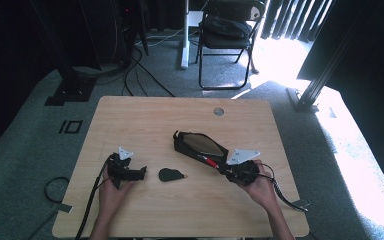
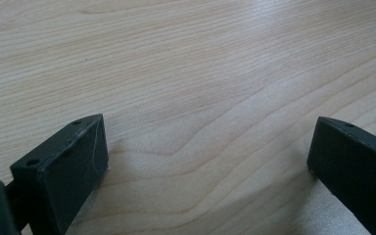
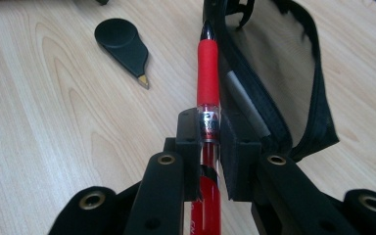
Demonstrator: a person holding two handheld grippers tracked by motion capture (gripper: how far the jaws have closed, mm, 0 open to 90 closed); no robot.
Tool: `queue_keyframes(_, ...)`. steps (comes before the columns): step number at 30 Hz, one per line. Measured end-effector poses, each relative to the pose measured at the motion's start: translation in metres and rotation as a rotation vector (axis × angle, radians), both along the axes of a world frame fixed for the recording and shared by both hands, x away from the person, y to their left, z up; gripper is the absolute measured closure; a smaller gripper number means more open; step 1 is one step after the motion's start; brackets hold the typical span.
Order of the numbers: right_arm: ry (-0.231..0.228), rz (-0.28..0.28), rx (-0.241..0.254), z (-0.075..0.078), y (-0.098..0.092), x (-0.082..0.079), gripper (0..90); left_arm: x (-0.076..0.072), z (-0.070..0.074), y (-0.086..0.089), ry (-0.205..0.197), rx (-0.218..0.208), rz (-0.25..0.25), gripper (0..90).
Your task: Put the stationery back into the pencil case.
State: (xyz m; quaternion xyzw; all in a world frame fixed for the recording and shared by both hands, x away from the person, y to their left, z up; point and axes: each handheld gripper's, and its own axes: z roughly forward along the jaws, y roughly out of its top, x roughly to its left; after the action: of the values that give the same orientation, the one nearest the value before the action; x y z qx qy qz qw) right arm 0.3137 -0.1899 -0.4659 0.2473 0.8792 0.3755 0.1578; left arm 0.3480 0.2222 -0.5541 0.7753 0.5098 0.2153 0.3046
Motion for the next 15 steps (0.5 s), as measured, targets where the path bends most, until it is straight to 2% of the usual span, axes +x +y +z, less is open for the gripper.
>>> queue_keyframes(15, -0.023, 0.002, 0.001, 0.014, 0.001, 0.005, 79.3, 0.0, 0.0, 0.0, 0.0, 0.0, 0.0, 1.9)
